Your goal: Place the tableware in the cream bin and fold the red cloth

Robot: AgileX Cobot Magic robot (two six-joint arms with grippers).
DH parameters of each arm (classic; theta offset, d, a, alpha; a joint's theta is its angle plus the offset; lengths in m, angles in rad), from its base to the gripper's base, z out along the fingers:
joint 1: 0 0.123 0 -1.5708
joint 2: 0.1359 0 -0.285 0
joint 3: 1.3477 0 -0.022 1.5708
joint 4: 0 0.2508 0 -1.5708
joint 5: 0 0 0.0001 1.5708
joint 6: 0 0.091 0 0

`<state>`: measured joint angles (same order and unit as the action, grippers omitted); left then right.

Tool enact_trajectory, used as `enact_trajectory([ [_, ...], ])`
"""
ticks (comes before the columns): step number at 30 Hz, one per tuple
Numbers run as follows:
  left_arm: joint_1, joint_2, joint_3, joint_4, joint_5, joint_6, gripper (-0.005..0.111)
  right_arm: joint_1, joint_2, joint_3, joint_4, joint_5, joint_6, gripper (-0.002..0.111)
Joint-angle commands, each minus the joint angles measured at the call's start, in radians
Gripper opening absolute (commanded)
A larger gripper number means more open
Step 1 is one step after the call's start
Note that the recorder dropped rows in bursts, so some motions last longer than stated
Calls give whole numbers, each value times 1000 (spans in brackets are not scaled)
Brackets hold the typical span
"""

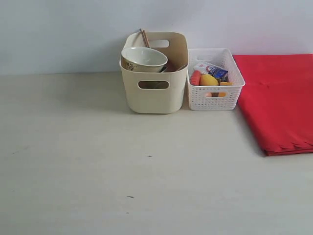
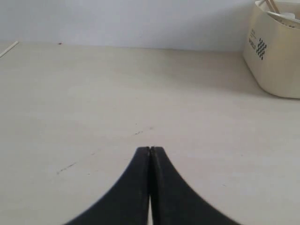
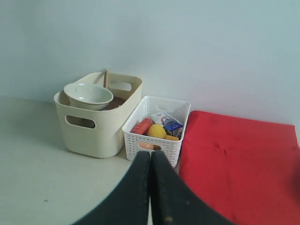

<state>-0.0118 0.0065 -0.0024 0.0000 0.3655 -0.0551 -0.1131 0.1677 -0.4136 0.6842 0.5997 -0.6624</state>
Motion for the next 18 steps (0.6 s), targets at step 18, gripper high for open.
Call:
enact_trajectory([
  [18, 1, -7, 2, -6, -11, -6, 0, 207, -155, 328, 13, -324, 3, 0],
])
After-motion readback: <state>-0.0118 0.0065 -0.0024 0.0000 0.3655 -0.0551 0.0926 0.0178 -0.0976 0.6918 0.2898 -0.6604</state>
